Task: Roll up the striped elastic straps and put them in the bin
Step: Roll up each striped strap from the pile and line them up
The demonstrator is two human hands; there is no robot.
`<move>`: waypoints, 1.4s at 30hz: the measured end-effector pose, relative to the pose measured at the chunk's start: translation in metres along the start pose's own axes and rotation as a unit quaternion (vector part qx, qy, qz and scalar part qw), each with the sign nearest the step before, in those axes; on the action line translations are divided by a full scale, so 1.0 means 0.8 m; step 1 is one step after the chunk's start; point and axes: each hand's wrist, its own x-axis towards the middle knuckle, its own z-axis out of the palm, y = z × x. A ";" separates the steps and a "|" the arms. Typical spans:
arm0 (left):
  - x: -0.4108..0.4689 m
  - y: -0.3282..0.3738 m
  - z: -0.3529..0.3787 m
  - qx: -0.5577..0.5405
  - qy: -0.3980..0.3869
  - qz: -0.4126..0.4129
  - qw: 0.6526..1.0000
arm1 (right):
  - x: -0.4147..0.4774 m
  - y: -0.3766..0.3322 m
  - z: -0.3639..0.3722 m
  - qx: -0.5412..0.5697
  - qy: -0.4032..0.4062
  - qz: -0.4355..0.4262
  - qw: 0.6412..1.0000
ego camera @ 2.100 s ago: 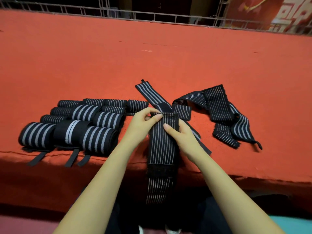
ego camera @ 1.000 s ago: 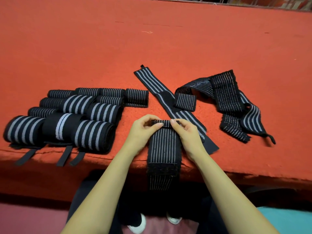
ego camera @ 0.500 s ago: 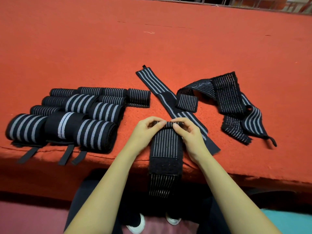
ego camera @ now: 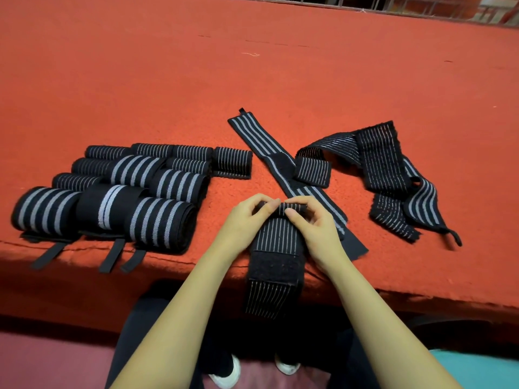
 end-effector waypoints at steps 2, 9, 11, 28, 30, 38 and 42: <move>0.000 -0.001 -0.001 -0.004 0.003 0.015 1.000 | 0.001 -0.001 0.001 0.002 0.004 0.004 1.000; -0.002 -0.006 -0.006 -0.019 0.008 0.063 0.998 | 0.005 0.004 0.004 0.034 0.010 0.071 0.997; -0.002 -0.004 -0.006 -0.019 0.005 0.059 0.998 | 0.004 0.003 0.003 0.040 0.008 0.056 0.998; -0.007 0.002 -0.003 0.058 0.007 0.048 0.997 | 0.005 0.006 0.011 -0.050 -0.004 0.081 0.995; -0.006 0.004 -0.001 0.063 0.002 0.030 0.998 | 0.004 0.009 0.008 -0.046 -0.003 0.056 0.997; -0.007 0.002 -0.003 0.034 0.005 0.019 0.999 | 0.002 0.005 0.007 -0.033 -0.010 0.040 0.999; -0.005 -0.001 -0.003 0.059 0.001 0.060 0.996 | 0.003 0.001 0.011 -0.058 0.007 0.069 0.996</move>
